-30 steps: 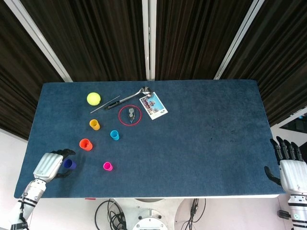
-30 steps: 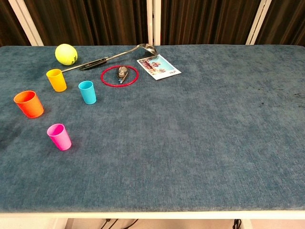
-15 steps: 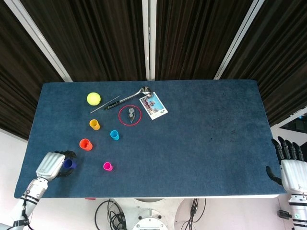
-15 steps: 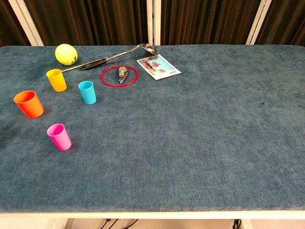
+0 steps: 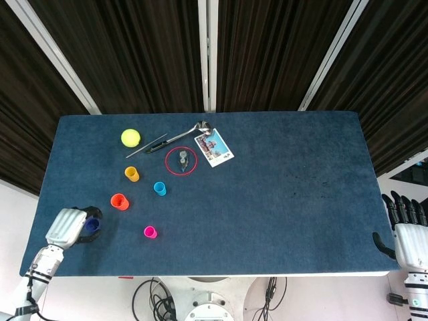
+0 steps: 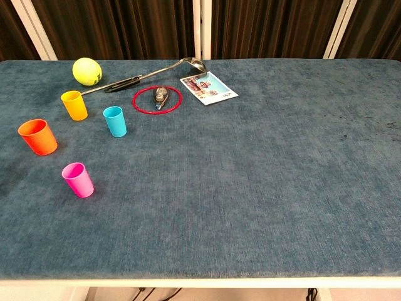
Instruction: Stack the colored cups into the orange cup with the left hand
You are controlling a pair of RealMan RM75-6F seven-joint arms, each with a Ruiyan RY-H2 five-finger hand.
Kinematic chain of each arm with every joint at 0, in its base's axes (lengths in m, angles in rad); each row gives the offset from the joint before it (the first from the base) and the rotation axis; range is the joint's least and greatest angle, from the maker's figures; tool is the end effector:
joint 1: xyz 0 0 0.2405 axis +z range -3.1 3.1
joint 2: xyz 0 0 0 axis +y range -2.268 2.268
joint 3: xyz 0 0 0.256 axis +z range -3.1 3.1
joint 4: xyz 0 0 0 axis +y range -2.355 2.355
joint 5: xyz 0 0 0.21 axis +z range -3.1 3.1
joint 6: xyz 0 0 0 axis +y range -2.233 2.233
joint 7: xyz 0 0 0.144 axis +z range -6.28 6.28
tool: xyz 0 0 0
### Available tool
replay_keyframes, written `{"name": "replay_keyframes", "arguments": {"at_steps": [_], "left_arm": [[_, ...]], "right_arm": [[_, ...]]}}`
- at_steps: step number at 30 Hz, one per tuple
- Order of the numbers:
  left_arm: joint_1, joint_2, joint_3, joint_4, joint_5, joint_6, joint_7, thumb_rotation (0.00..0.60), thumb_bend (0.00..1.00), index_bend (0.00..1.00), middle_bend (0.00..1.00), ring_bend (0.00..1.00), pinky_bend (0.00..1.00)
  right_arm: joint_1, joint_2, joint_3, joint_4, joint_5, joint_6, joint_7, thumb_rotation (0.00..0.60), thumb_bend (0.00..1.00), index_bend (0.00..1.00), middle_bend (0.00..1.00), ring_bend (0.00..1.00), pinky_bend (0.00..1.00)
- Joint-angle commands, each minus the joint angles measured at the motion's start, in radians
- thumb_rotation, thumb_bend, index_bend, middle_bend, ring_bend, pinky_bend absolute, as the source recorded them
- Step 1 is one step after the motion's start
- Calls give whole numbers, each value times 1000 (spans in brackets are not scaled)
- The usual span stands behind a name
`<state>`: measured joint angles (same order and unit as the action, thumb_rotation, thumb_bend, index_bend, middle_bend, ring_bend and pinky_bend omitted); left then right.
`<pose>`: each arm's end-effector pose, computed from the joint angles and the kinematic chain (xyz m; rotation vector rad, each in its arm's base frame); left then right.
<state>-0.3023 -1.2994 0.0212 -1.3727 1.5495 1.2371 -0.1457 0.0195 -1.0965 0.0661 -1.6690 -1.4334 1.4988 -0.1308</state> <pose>-0.3108 0.2338 0.0784 -1.6914 -1.0372 -0.9036 -0.3193 -0.1628 0.1685 1.3129 -0.8793 0.7688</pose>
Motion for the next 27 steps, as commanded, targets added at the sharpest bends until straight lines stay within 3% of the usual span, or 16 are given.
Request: {"name": "replay_keyframes", "arguments": {"at_steps": [1,5,11,19,27], "left_arm": [[1,31,-29,-35,-6,37,-22,600,289,461,484,616,555],[-6,60,-65,-67,-25,60,-54,600,289,463,486,616,554],[-50,74,-102,-112,-55,13,-47,600,288,467,491,610,548],[-117,10,-143,-86,-109,-66,-27,600,287,468,493,604,538],[-135,-46,-146,-35,-126,-78,-23,600,288,469,494,603,537]], "right_arm": [[-1,2,1,-1,0,2,3,600,263,0,0,0,0],[0,4,3,-1,1,0,7,600,263,0,0,0,0],[2,5,5,-3,-5,2,11,600,263,0,0,0,0],[-4,14,4,-13,-15,17,8,600,263,0,0,0,0],[-5,13,9,-3,-3,14,21,600,266,0,0,0,0]]}}
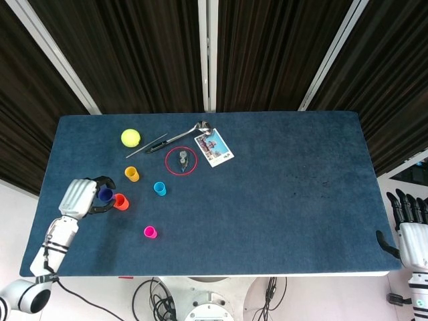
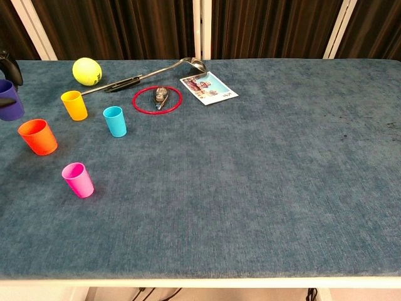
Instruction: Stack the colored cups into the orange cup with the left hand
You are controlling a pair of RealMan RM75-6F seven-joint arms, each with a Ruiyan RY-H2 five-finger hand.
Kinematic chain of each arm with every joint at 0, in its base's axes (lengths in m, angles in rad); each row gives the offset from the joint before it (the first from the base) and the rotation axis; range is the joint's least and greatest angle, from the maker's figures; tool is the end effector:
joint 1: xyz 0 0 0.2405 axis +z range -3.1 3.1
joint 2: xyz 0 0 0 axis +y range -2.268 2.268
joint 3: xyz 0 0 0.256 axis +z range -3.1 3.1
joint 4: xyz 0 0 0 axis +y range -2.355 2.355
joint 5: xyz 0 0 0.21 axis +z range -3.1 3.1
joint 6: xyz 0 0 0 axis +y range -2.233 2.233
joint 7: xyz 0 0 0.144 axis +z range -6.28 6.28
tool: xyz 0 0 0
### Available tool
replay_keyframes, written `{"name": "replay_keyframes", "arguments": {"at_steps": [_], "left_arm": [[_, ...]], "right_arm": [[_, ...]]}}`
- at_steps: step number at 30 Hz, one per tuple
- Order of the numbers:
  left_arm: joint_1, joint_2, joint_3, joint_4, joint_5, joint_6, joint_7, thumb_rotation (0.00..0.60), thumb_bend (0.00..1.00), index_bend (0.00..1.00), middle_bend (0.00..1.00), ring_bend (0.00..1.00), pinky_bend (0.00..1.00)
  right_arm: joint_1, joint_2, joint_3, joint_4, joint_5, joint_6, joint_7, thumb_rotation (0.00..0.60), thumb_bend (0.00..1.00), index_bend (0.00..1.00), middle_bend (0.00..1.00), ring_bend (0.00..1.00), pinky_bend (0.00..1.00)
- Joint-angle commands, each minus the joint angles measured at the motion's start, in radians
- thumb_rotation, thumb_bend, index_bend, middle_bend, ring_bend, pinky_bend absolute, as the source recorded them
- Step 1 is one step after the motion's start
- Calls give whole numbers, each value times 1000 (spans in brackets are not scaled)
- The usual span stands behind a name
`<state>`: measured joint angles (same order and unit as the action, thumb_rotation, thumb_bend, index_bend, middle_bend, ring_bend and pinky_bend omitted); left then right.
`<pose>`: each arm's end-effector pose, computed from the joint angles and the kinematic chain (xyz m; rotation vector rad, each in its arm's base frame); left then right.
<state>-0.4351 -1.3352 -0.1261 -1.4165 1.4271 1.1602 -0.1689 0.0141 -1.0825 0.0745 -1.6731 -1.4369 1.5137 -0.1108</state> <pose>-0.2614 0.3007 0.0780 -1.5919 -1.0711 -1.0883 -0.3185 -0.1629 0.1756 1.2957 -0.8701 0.7888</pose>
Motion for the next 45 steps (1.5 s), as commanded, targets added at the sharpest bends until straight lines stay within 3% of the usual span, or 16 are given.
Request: {"name": "replay_keyframes", "arguments": {"at_steps": [1,26,36,45], "left_arm": [[-2,-19,0,19,-5,5,5,600,287,471,495,601,534],[-19,-127,8,114,-22,0,-15,600,283,457,492,575,521],[-20,-148,22,151,-4,15,9,600,245,347,377,395,428],[-10,-122,14,124,1,46,7,600,230,338,363,378,426]], "right_arm": [[1,-2,1,3,1,-2,2,600,266,0,0,0,0],[-1,-23,0,37,17,-15,24,600,268,0,0,0,0],[-5,-21,3,37,18,-8,26,600,267,0,0,0,0],[-3,-19,4,31,13,-7,23,600,267,0,0,0,0]]}}
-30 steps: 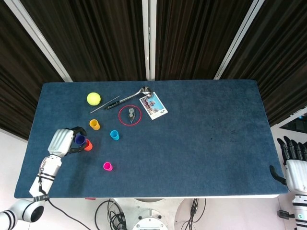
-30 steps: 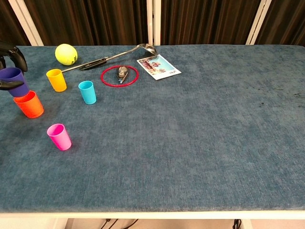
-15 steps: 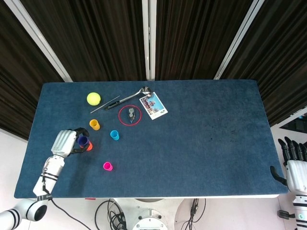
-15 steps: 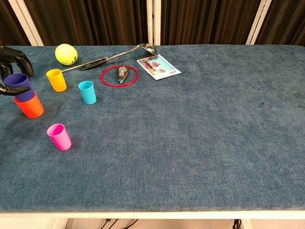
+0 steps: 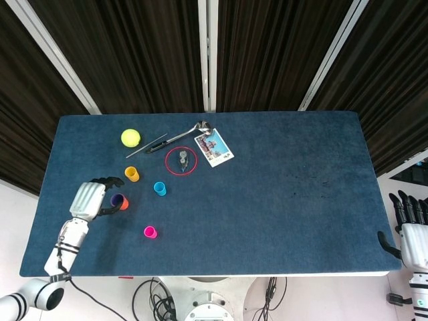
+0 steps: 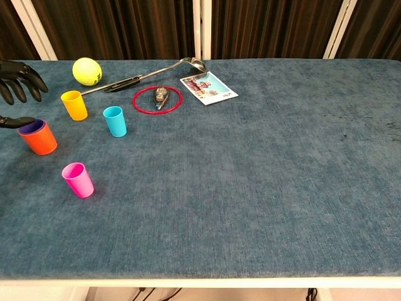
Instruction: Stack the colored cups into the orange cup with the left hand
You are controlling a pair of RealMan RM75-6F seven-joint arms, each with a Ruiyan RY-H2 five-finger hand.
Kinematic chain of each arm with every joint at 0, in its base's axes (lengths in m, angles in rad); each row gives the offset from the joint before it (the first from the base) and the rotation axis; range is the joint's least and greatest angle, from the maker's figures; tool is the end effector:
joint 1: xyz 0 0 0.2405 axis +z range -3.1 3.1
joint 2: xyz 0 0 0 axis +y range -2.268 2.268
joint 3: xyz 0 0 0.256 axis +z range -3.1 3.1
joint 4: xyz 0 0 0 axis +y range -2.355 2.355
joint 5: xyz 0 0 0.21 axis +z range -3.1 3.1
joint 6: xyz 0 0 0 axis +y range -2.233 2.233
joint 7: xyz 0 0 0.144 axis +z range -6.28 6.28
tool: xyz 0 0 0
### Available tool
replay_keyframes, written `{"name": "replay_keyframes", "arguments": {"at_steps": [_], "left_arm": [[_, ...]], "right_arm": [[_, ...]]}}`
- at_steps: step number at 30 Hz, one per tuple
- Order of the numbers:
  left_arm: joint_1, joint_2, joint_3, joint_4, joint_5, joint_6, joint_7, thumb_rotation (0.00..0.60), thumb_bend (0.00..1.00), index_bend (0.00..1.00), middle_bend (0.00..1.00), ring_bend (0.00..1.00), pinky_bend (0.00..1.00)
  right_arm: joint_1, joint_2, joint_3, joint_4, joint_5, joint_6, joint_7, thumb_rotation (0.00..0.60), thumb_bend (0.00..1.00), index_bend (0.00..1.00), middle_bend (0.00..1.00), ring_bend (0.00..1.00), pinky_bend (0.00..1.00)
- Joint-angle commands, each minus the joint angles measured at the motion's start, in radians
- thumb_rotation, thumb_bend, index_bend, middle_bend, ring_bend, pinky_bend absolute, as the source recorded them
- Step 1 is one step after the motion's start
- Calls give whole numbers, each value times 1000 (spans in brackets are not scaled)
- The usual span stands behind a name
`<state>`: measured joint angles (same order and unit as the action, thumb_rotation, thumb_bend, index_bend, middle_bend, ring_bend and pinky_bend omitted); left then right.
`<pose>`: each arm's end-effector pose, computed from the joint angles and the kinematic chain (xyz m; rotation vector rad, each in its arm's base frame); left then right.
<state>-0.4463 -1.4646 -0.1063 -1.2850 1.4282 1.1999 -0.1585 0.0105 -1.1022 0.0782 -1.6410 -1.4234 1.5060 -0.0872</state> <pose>-0.2661 0.3027 0.0480 -1.5846 -1.0424 -1.0954 -0.3259 -0.1623 0.1727 1.2779 -0.8885 0.7859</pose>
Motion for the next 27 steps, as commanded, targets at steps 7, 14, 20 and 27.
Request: {"name": "replay_keyframes", "arguments": {"at_steps": [7,14,20,27], "left_arm": [[-56,49,-107,-30,-91,-55,-31,600,225,338,363,378,435],[-164,23,-155,31,-205,-236,44,600,225,322,357,378,446],[-235,-42,-161,144,-279,-358,81,600,225,293,325,377,446],[-260,-81,-148,198,-296,-406,78,600,226,292,324,377,446]], "right_arm": [[2,12,2,-26,-13,10,-22,600,267,0,0,0,0],[2,23,1,-56,-29,21,-41,600,267,0,0,0,0],[0,30,-2,-64,-29,20,-43,600,267,0,0,0,0],[-3,34,3,-44,-3,10,-15,600,268,0,0,0,0]]}}
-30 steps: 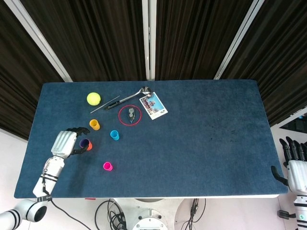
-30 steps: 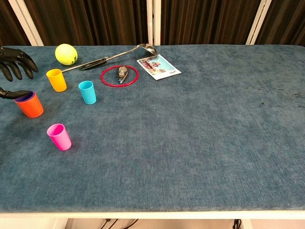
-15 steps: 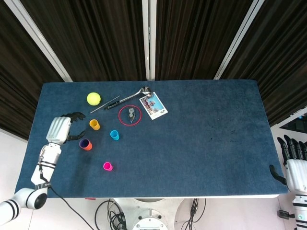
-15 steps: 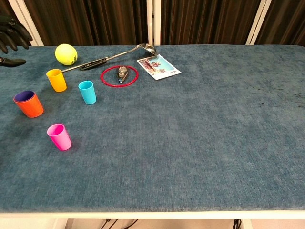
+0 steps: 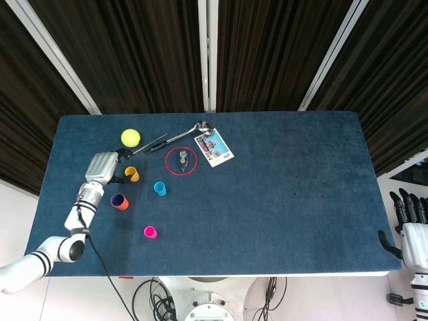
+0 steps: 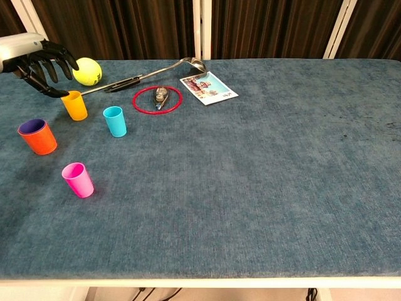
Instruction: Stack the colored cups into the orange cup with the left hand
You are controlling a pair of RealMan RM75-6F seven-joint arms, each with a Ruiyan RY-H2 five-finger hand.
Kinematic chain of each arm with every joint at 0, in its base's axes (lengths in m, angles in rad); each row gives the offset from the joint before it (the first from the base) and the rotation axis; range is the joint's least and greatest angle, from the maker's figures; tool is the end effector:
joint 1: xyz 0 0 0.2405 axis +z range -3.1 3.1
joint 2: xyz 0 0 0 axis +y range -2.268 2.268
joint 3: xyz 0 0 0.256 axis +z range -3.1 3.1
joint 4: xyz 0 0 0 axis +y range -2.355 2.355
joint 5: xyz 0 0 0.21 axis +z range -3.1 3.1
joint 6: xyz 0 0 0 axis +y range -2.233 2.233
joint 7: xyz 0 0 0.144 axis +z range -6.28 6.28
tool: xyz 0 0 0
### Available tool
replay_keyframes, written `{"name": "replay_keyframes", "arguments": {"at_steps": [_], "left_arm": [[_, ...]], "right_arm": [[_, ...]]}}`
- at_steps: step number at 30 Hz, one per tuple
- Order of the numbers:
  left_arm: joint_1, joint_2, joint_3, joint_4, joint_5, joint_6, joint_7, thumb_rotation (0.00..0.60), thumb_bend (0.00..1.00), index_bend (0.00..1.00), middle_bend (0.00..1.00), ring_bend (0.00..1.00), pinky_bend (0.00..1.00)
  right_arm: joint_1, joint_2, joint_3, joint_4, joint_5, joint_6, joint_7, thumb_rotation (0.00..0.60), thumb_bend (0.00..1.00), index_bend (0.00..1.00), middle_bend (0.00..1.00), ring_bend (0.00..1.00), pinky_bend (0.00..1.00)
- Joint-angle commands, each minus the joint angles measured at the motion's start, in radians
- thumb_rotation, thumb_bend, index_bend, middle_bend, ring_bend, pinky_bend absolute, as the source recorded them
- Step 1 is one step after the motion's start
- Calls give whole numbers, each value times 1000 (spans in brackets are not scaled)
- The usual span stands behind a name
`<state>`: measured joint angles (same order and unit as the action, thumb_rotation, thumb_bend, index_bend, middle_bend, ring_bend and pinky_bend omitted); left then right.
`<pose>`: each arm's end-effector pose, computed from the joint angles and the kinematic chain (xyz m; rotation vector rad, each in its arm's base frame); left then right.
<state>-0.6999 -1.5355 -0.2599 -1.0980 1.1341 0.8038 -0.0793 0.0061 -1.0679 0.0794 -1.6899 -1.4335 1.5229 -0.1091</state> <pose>-0.2386 0.4056 0.0328 -1.5663 -1.1696 -0.9173 -0.3170 -0.1612 0.1806 1.2806 -0.8682 0.7924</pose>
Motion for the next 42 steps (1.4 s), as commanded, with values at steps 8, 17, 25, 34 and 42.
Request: {"name": "replay_keyframes", "arguments": {"at_steps": [8,17,25,34,42], "left_arm": [[-22,-42,28,60,10,-29,5,600,226,293,325,377,446],[-34,-51,42,78,21,-62,-19,600,244,350,399,427,470],[-40,-79,42,129,23,-58,-30,600,281,409,465,558,518],[-37,-65,42,110,36,-35,-29,600,287,430,483,587,527],[-6,85,13,-98,31,37,9,600,287,430,483,587,526]], "right_arm": [[2,-3,4,17,19,-16,20,600,270,0,0,0,0],[13,-12,5,24,25,-37,19,600,270,0,0,0,0],[11,-9,7,25,35,-36,20,600,270,0,0,0,0],[11,-13,6,28,35,-37,19,600,270,0,0,0,0],[11,-3,10,21,31,-29,21,600,271,0,0,0,0]]}}
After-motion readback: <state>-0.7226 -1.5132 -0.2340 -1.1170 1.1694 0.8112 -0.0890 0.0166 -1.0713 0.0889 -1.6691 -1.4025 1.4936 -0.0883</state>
